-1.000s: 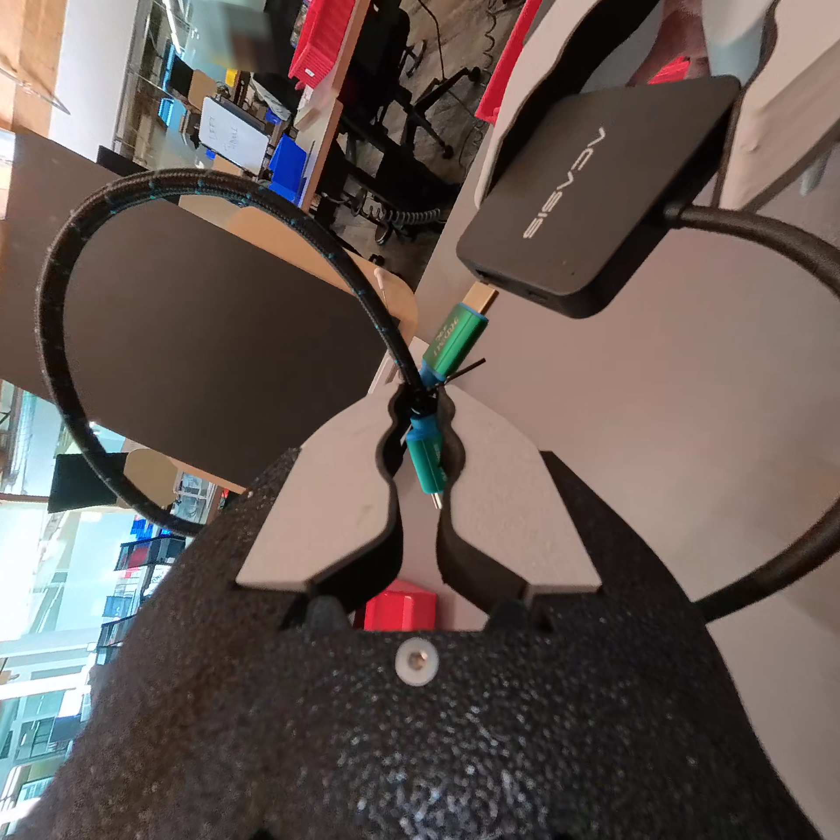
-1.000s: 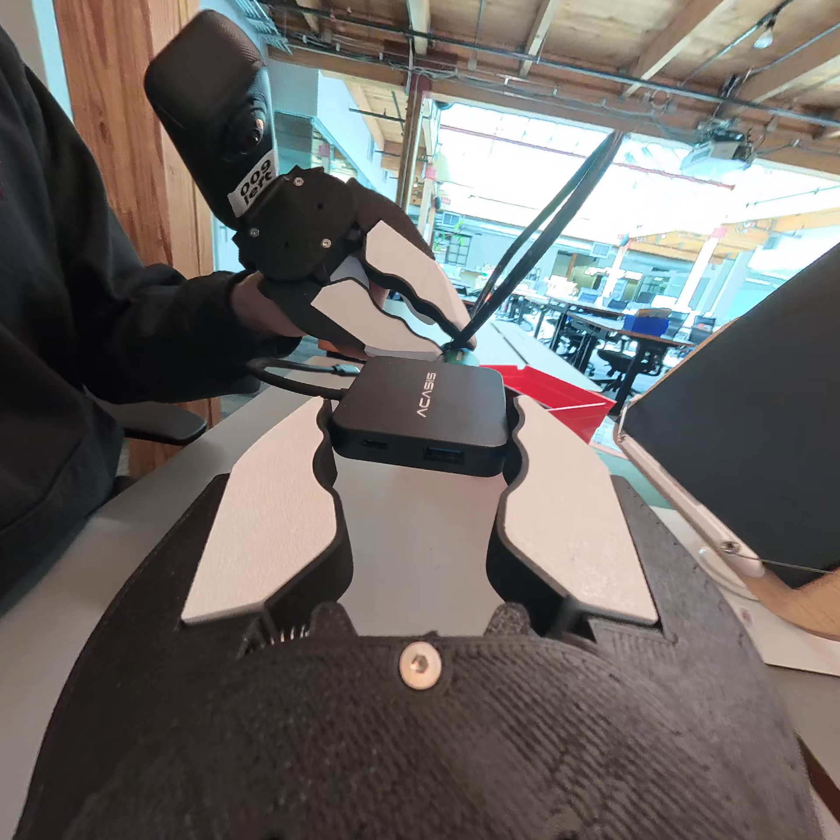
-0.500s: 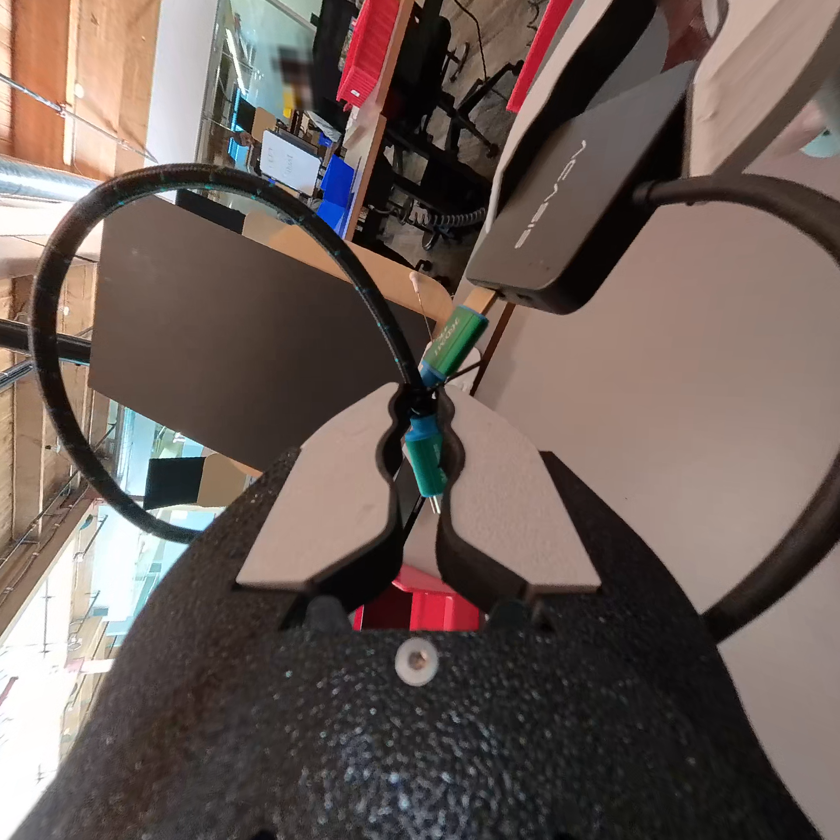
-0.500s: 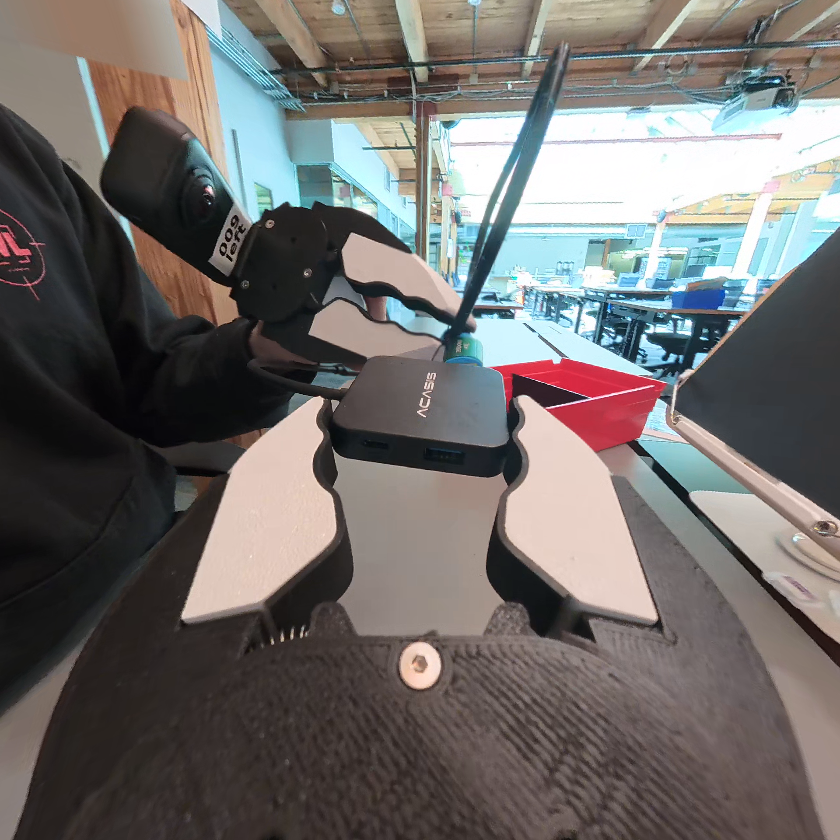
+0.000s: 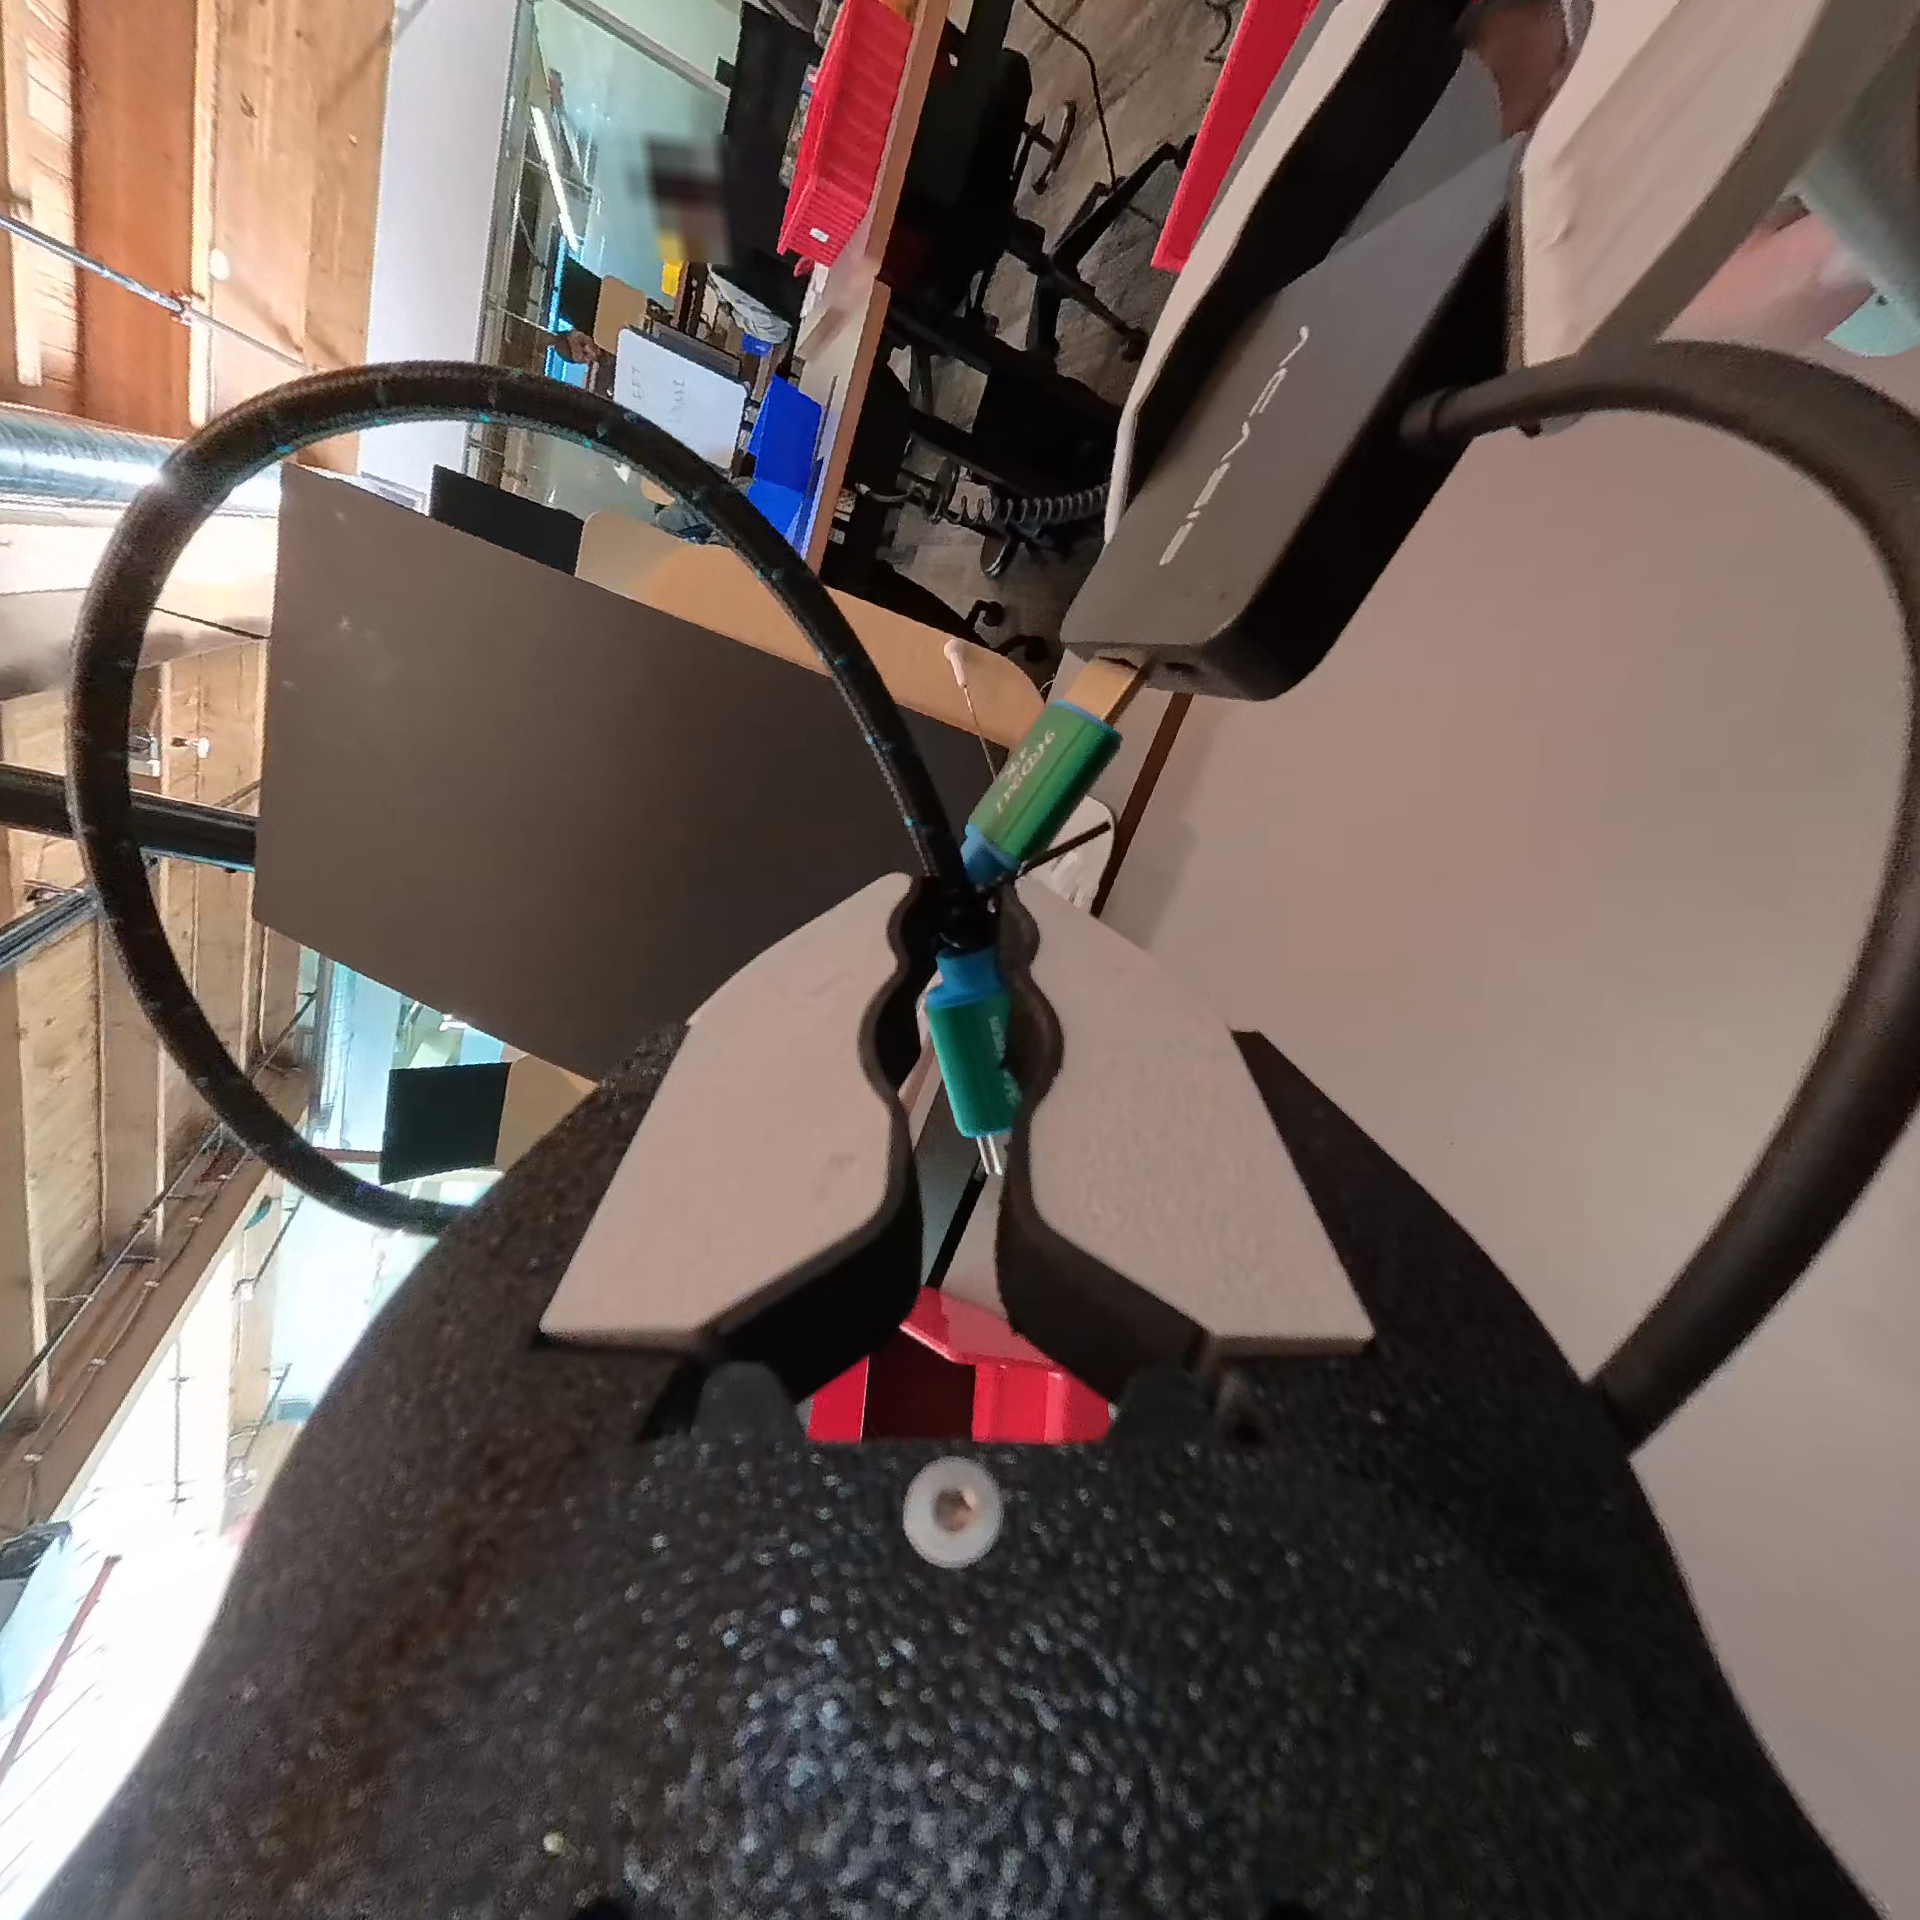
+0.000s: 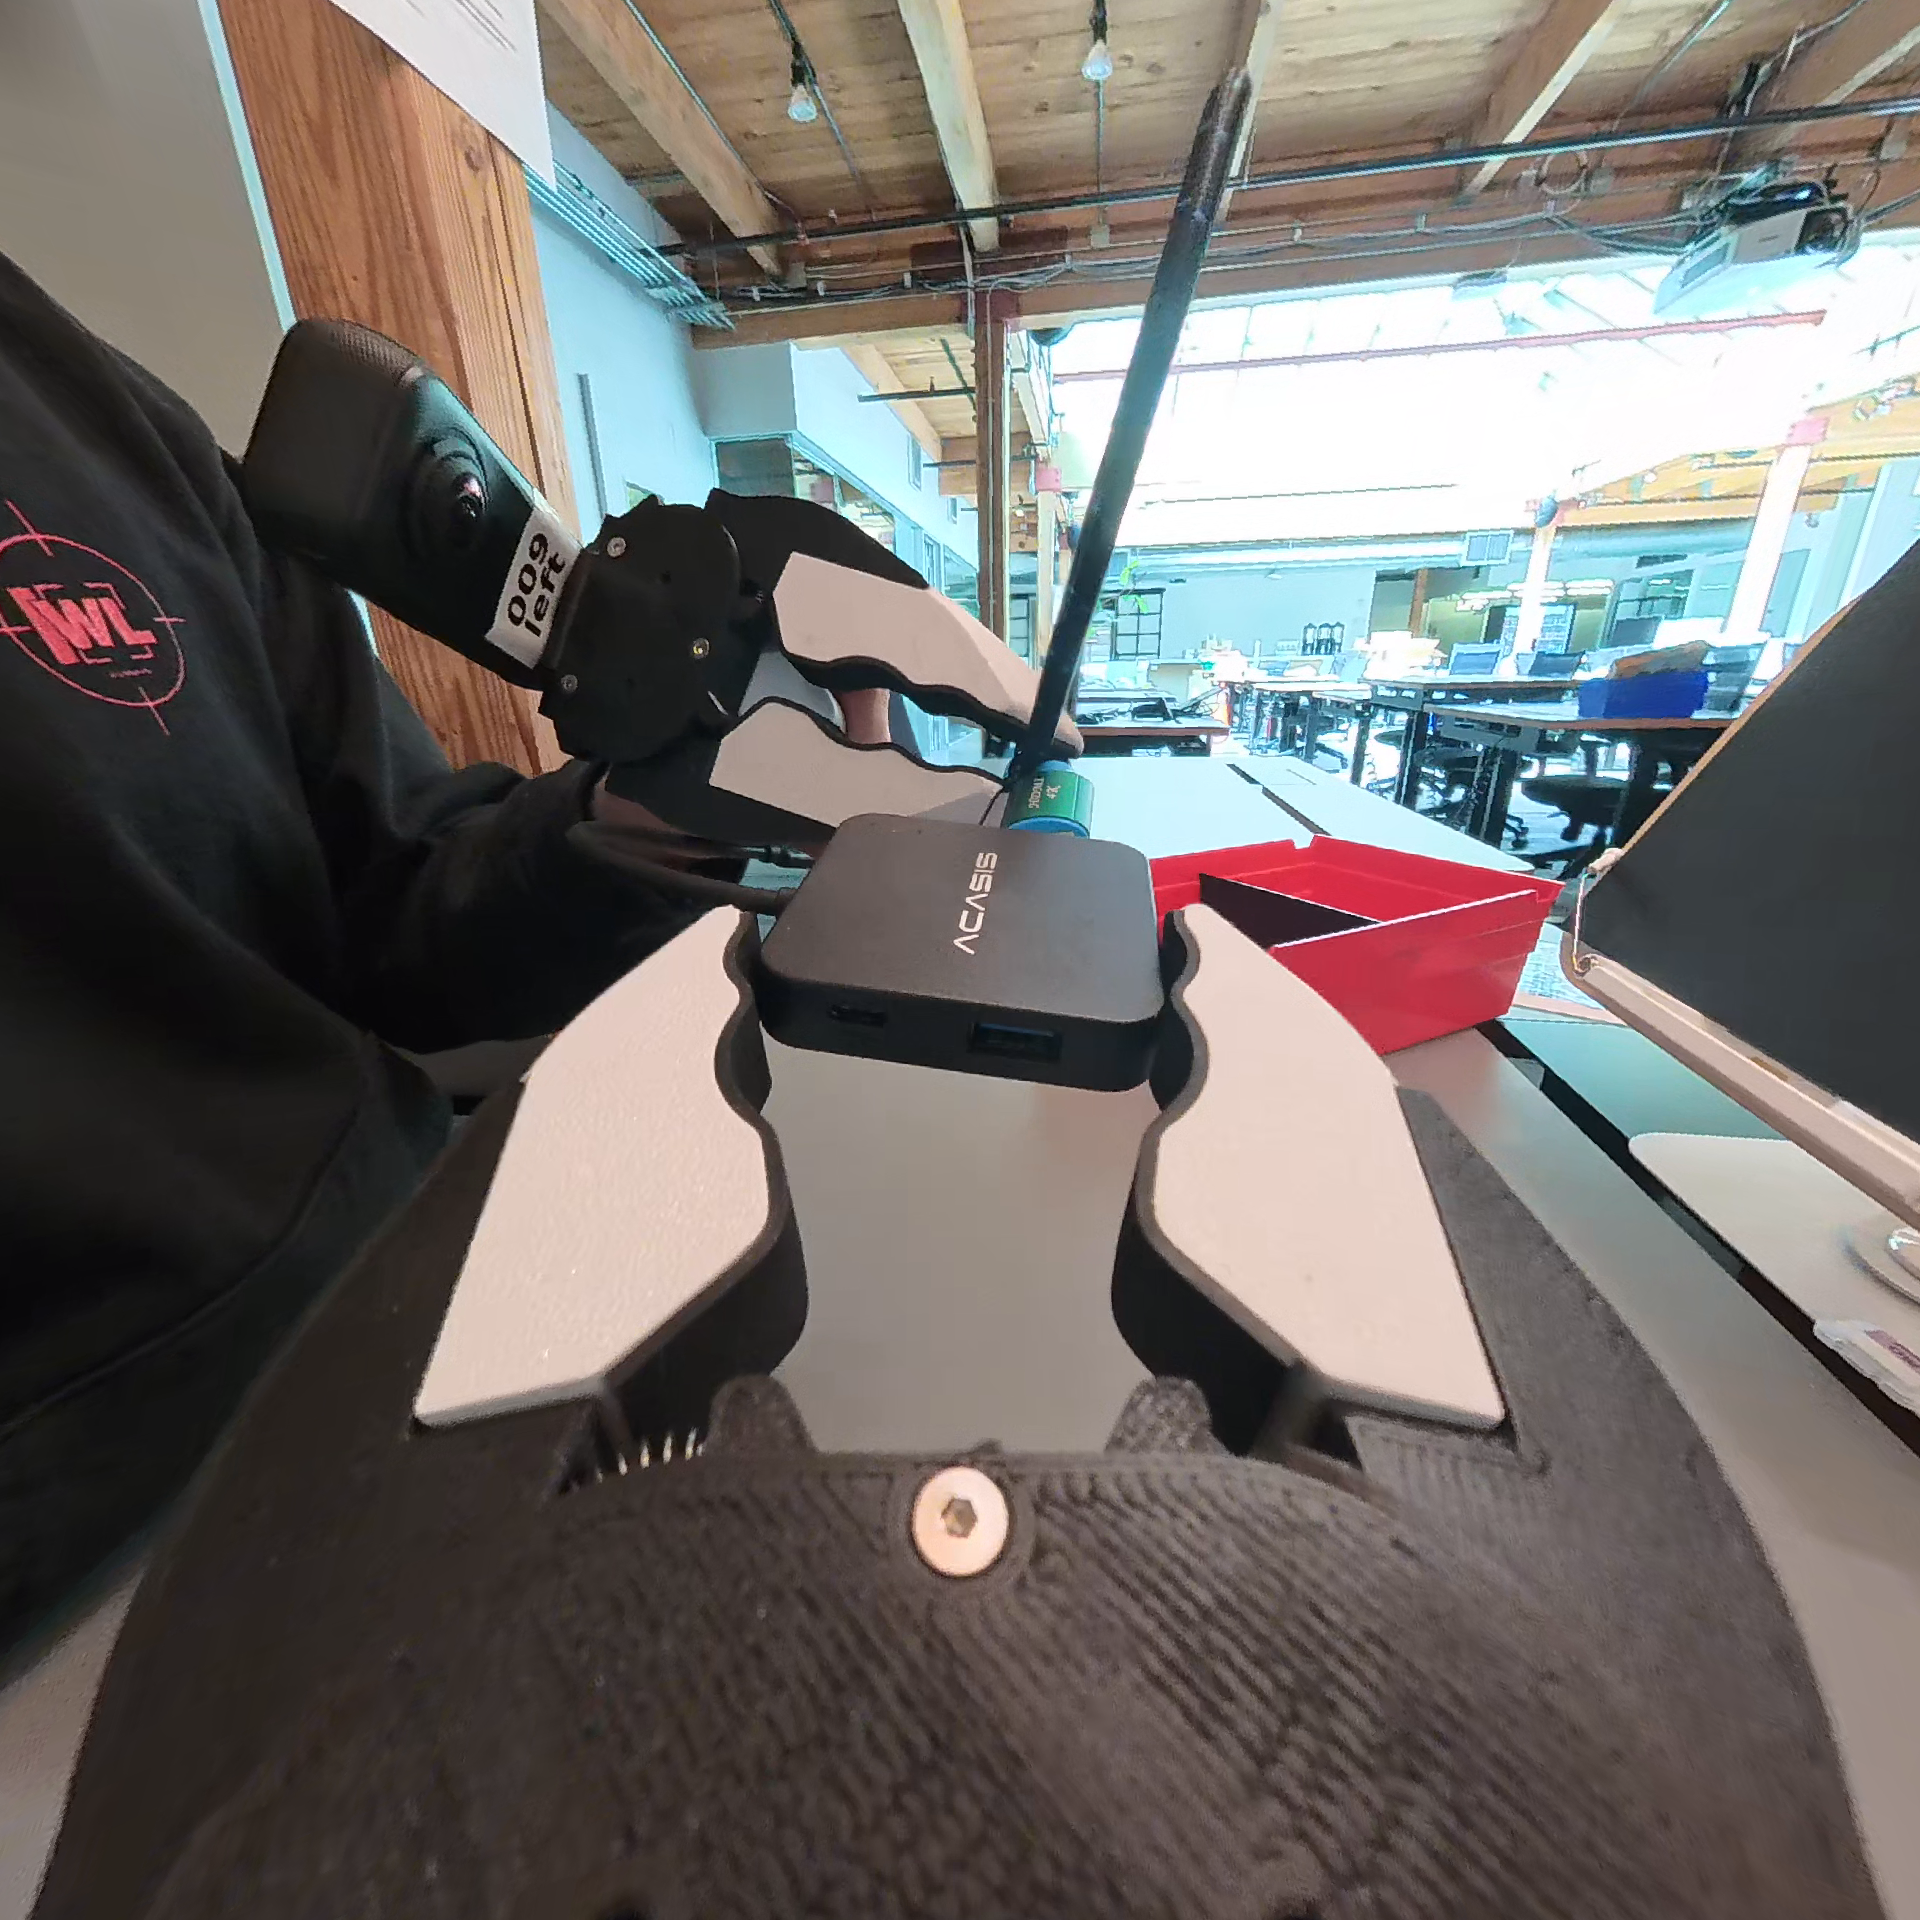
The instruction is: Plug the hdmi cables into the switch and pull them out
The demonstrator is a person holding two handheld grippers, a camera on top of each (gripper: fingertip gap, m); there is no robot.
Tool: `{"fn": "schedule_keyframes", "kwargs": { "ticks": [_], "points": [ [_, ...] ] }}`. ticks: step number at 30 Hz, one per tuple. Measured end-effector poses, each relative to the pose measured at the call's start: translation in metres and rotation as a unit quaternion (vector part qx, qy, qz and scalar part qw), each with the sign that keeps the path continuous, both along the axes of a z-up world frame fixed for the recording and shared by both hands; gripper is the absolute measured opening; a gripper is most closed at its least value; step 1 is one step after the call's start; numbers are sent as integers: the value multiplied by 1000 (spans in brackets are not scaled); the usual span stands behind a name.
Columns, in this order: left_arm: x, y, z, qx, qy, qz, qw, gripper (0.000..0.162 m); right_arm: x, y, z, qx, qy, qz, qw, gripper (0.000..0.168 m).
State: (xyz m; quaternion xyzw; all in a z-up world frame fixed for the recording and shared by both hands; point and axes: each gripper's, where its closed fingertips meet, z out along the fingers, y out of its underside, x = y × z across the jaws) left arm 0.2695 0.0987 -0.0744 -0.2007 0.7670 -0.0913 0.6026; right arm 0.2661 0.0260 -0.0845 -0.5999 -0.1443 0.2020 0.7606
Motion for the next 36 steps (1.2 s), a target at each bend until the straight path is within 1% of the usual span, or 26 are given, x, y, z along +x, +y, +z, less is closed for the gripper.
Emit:
{"fn": "schedule_keyframes", "kwargs": {
  "ticks": [8,13,19,21,23,26,29,33,36],
  "points": [
    [3,5,-3,38,-5,19,999,11,1,4,-3,-10,26,10,1000,73],
    [3,5,2,29,-11,32,999,11,3,5,1,7,47,16,999,73],
    [1,4,2,5,0,34,999,11,2,7,-3,8,23,3,1000,73],
    [1,6,-1,9,13,41,999,11,2,9,-6,3,17,0,1000,73],
    [1,7,-4,7,19,39,999,11,2,8,-5,15,7,-4,1000,73],
    [1,5,-11,-3,28,35,999,11,0,2,6,49,19,7,999,73],
    [0,3,-12,-5,30,40,999,11,-3,6,-4,32,-27,-8,999,73],
    [0,13,-7,-16,25,60,998,11,-3,4,-1,37,-32,-10,999,73],
    [-1,9,-6,-30,27,48,998,11,-1,4,-3,29,-37,-19,999,73]
  ]
}}
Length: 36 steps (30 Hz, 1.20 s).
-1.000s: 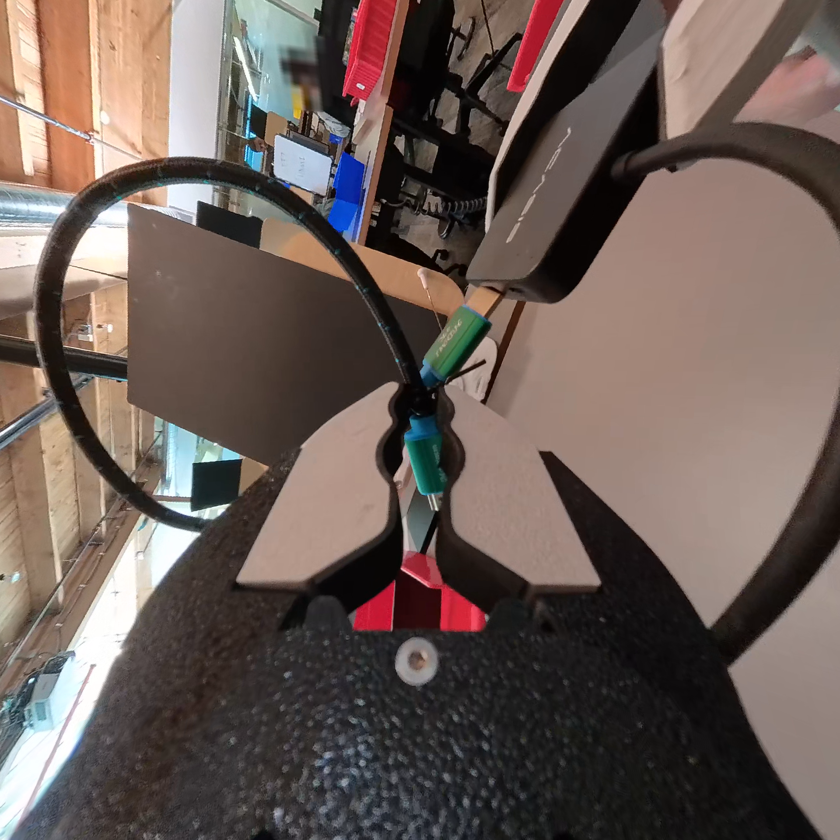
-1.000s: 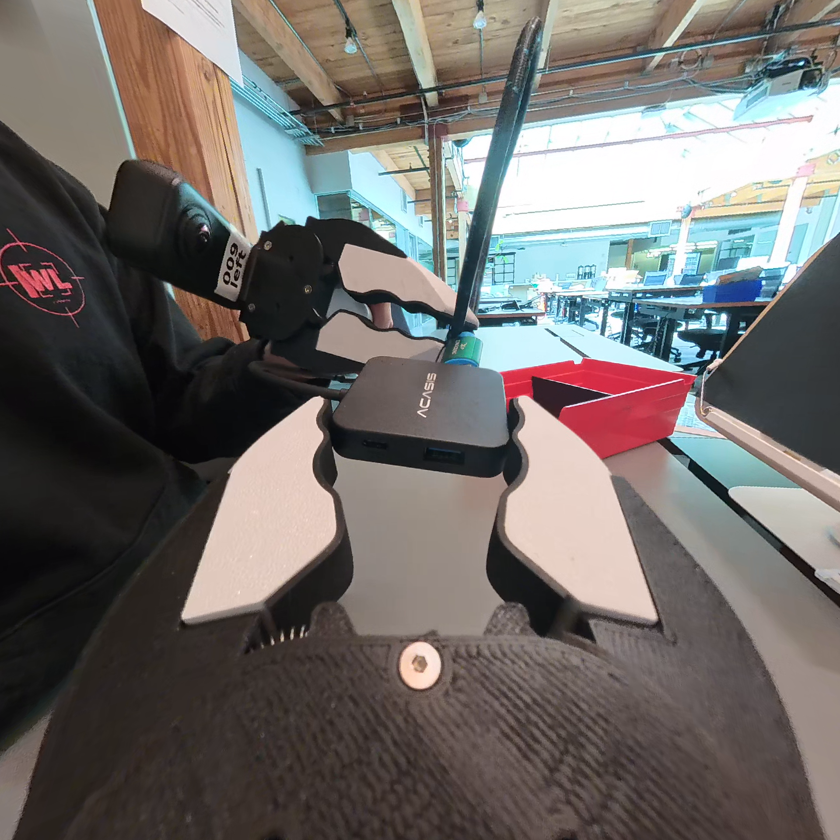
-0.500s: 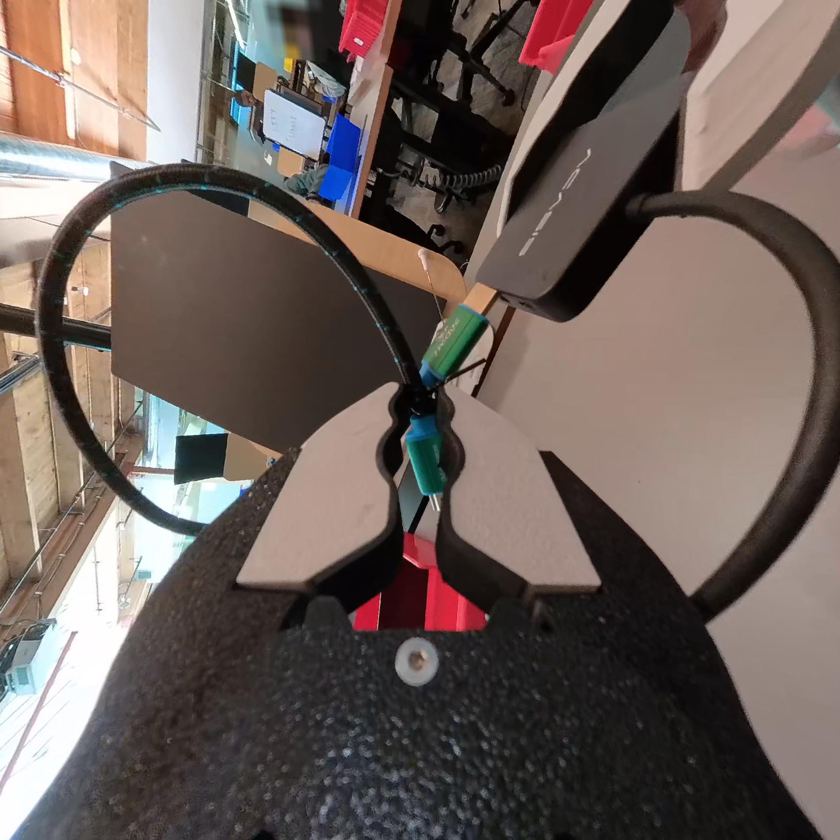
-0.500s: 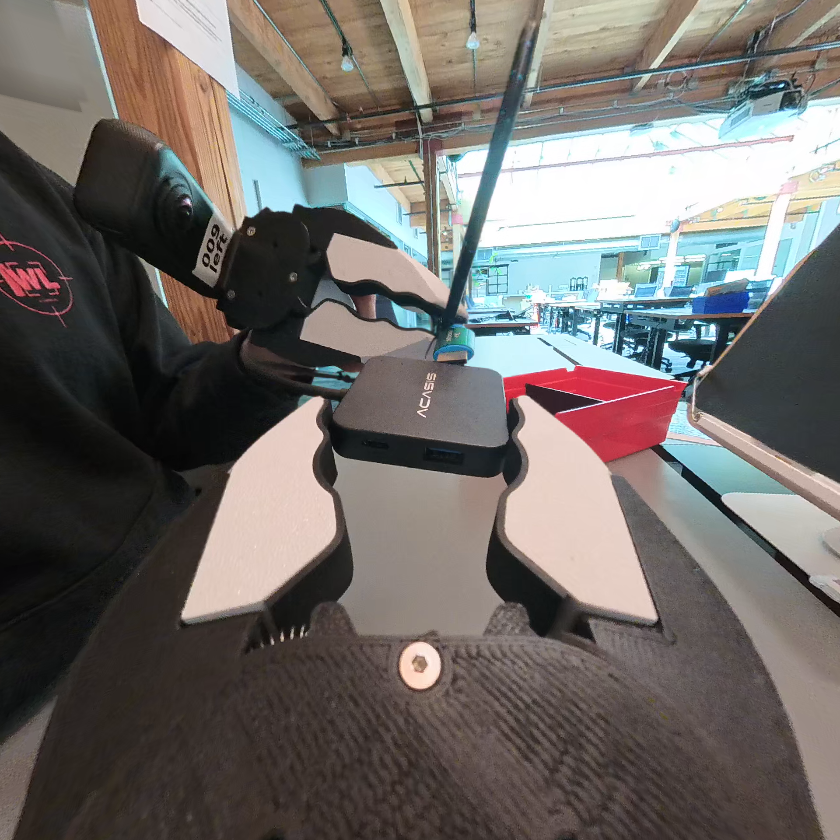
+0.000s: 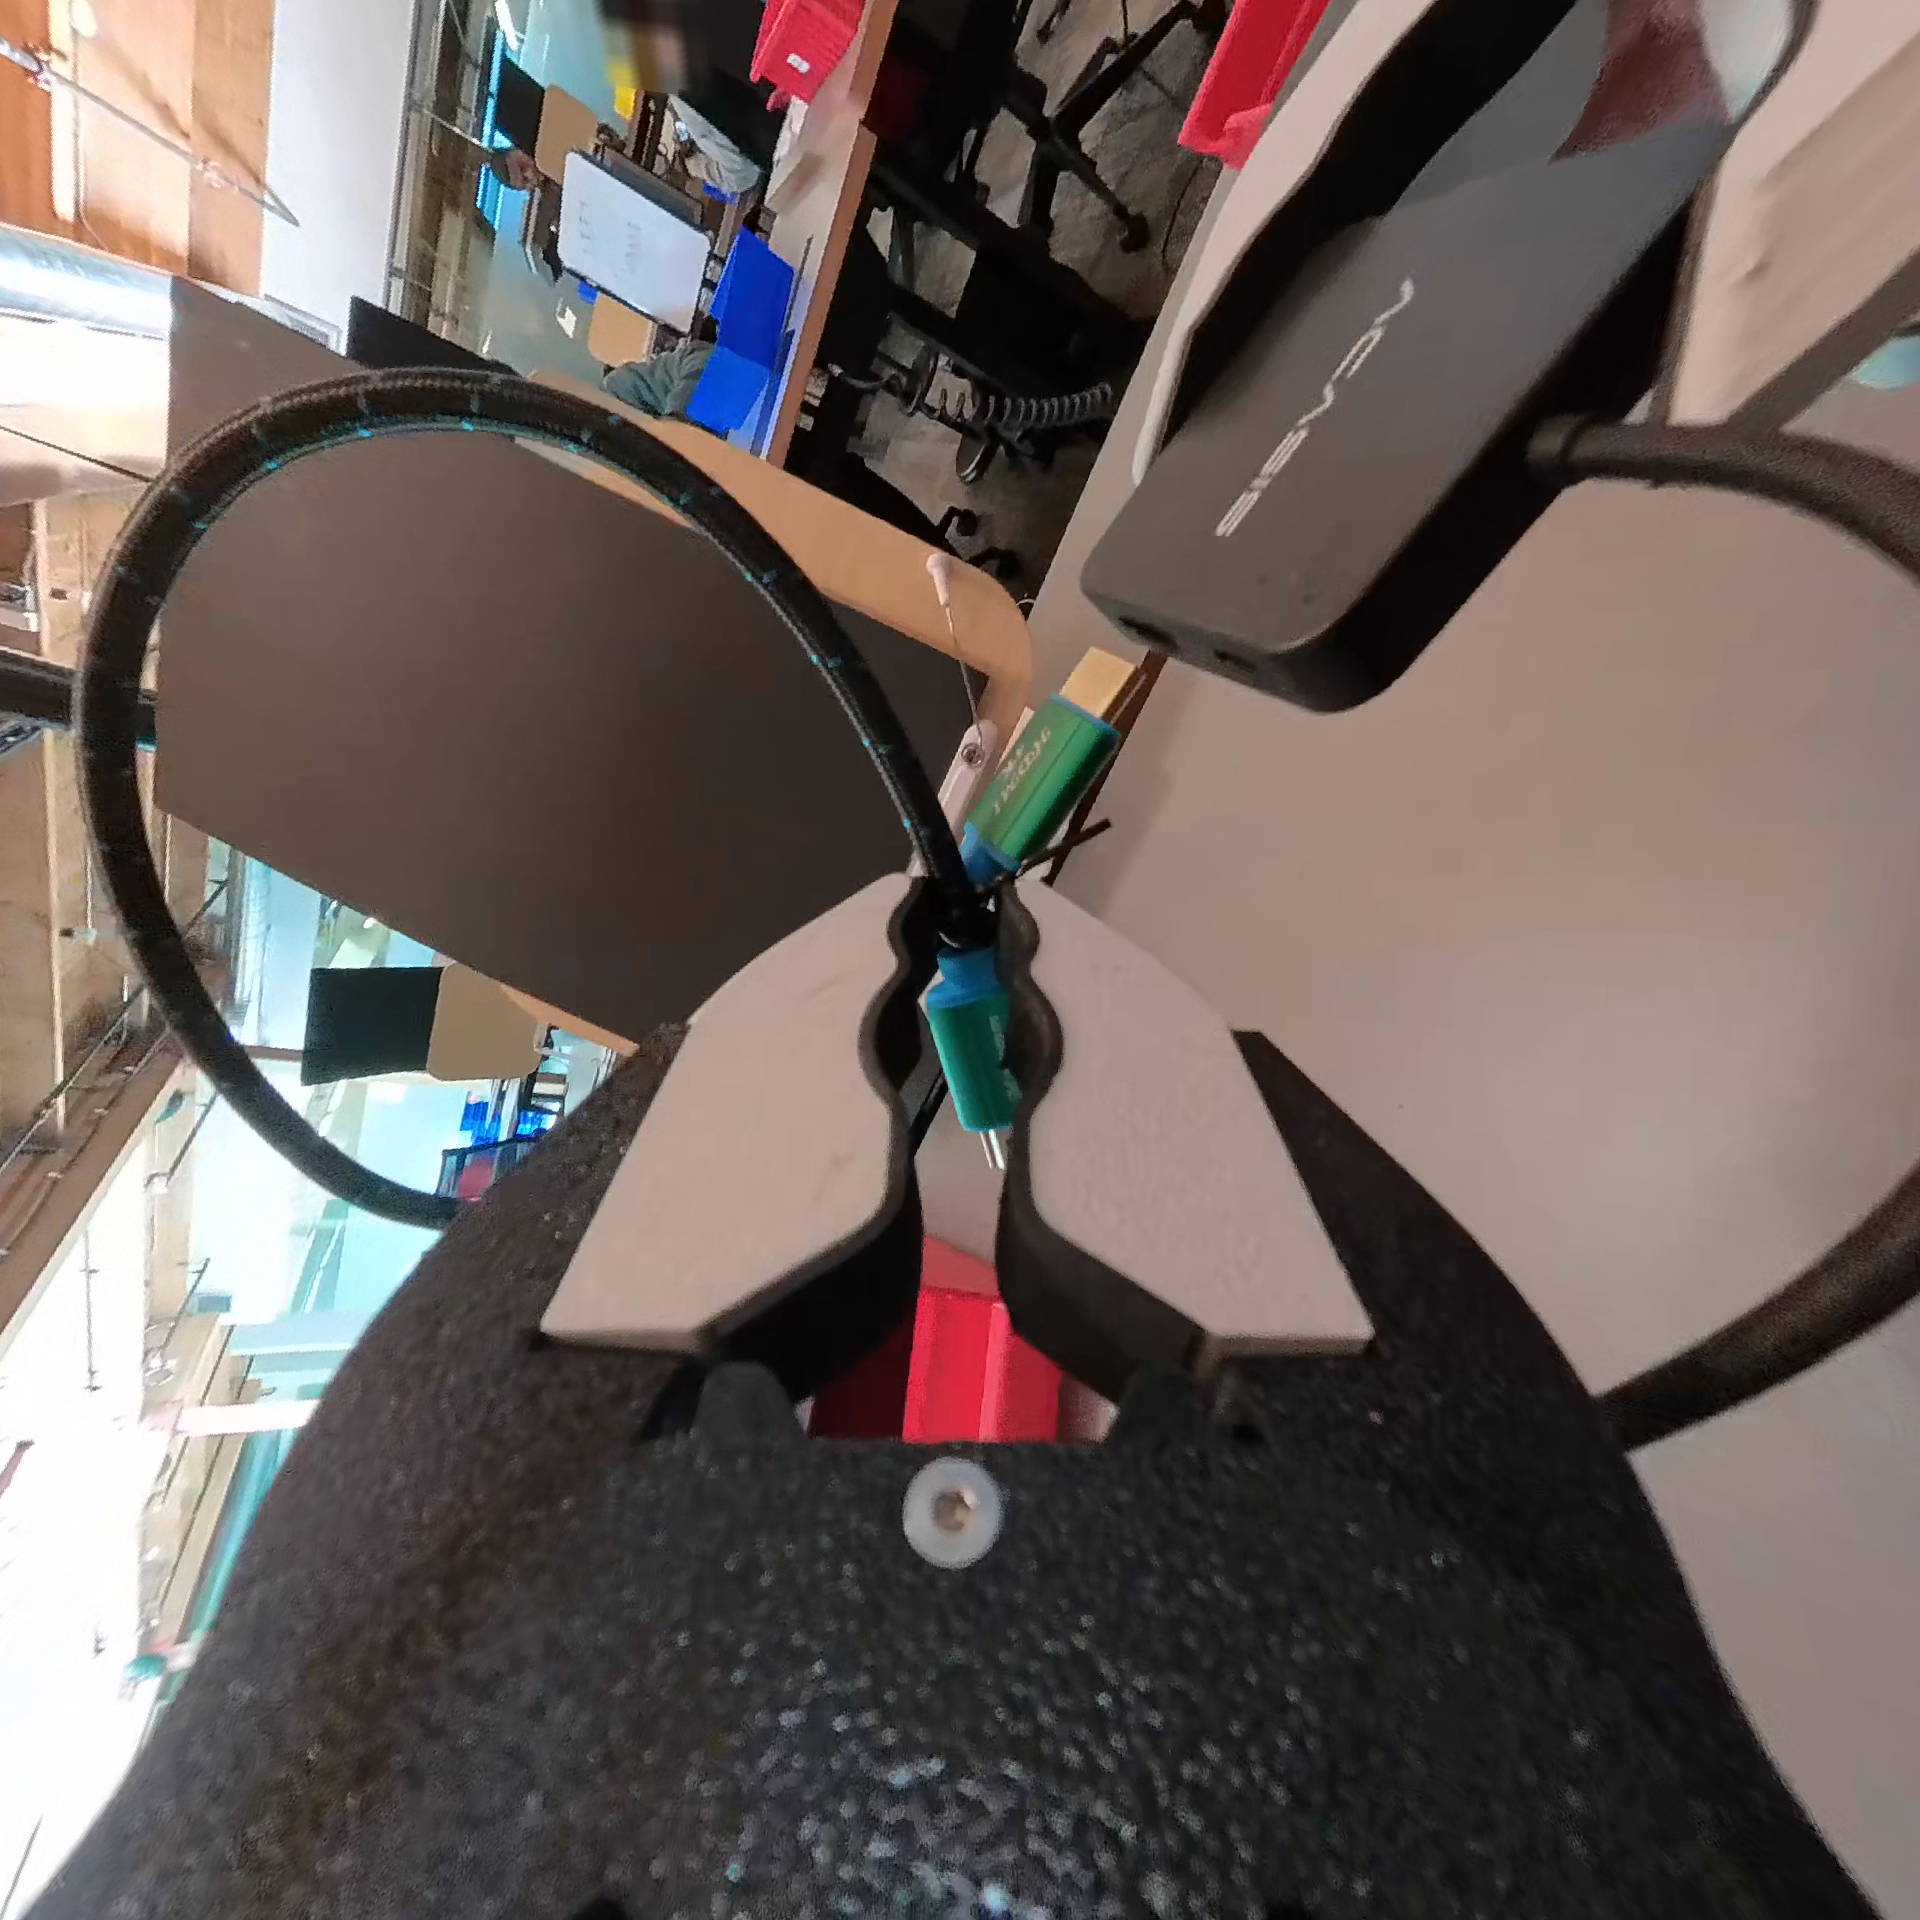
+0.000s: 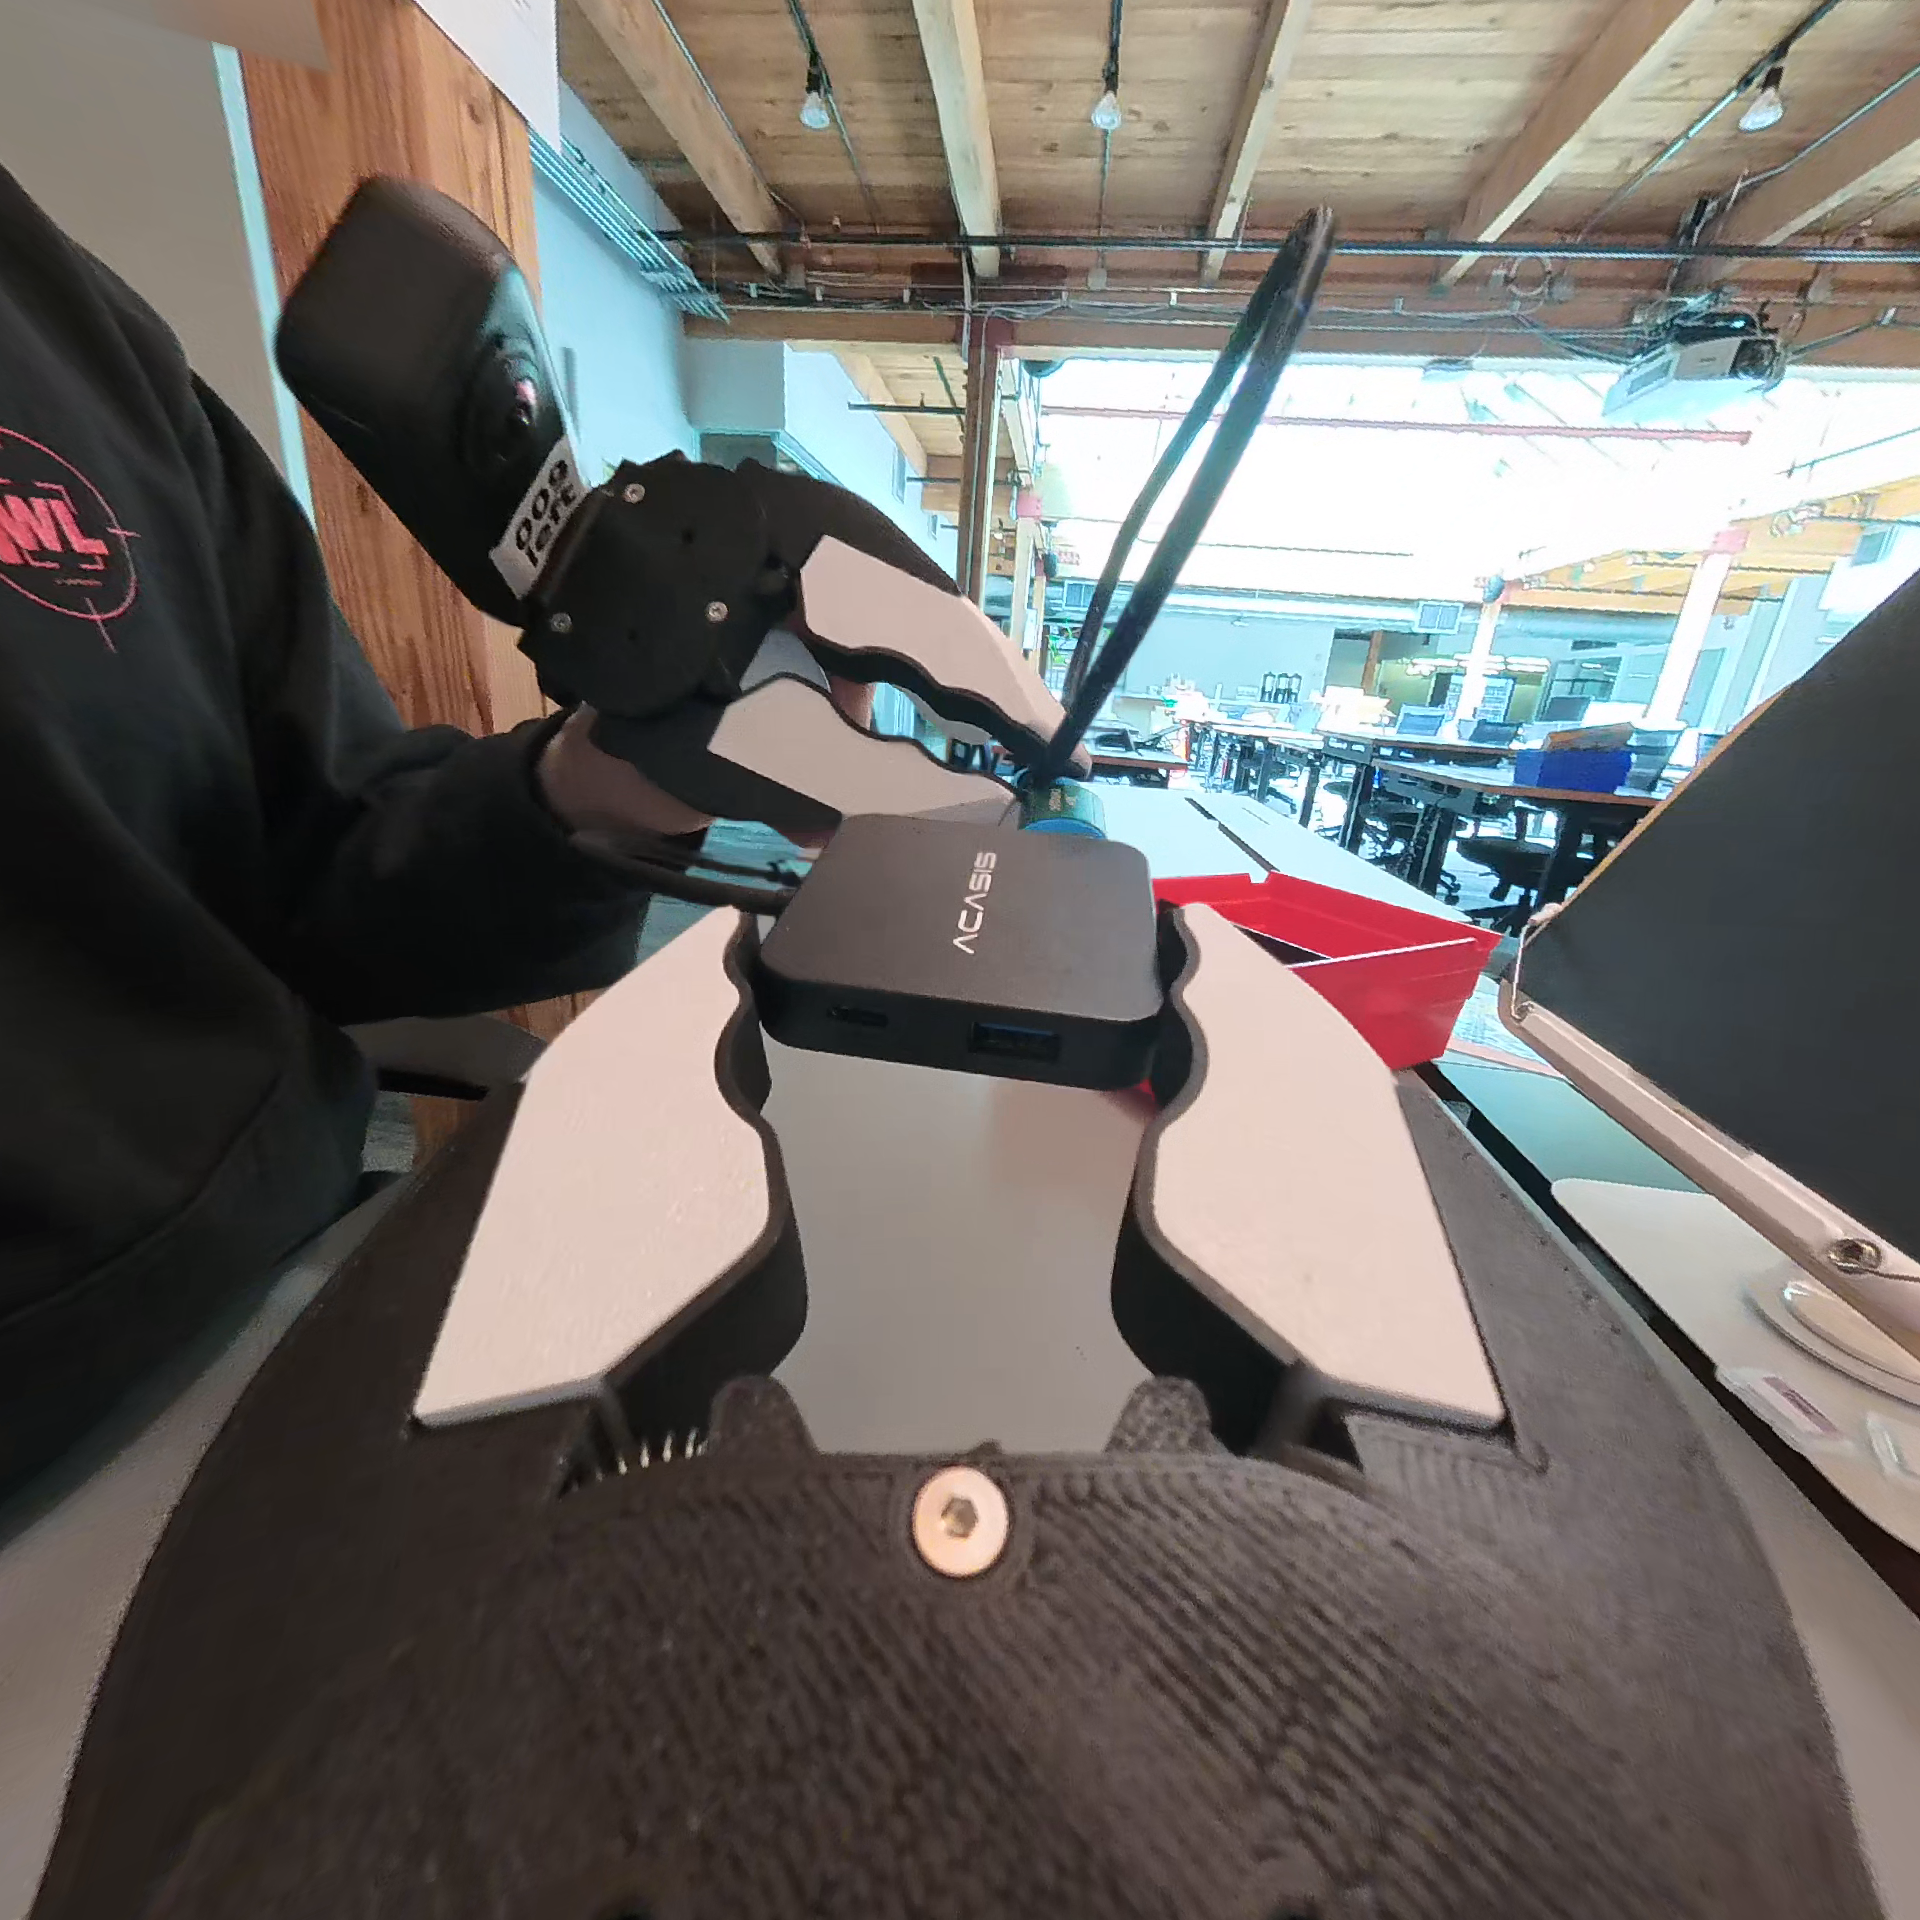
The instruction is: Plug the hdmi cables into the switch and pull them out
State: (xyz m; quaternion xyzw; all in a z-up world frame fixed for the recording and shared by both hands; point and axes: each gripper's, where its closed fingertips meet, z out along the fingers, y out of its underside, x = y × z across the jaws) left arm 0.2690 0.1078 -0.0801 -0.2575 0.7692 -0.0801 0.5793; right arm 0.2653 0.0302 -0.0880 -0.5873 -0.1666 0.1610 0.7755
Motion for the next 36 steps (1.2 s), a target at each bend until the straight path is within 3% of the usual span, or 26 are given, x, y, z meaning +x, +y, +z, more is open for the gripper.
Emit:
{"fn": "schedule_keyframes", "kwargs": {
  "ticks": [20,27,31,33,34,36],
  "points": [
    [-1,-14,-3,5,3,-26,1000,11,2,-1,-5,-13,11,6,1000,73],
    [-1,-22,-3,-137,3,-97,986,10,-2,-4,2,-8,11,11,1000,74],
    [-2,-19,2,-127,-8,-116,985,10,-3,4,-7,-36,12,8,999,74],
    [-4,-32,12,-128,-21,-162,978,8,-10,19,-38,-115,-29,9,993,73],
    [-6,-41,13,-99,-11,-183,978,8,-19,31,-55,-154,-70,5,986,73],
    [-3,-34,21,33,-17,-128,991,8,-21,47,-50,-137,-52,-17,989,73]
  ]
}}
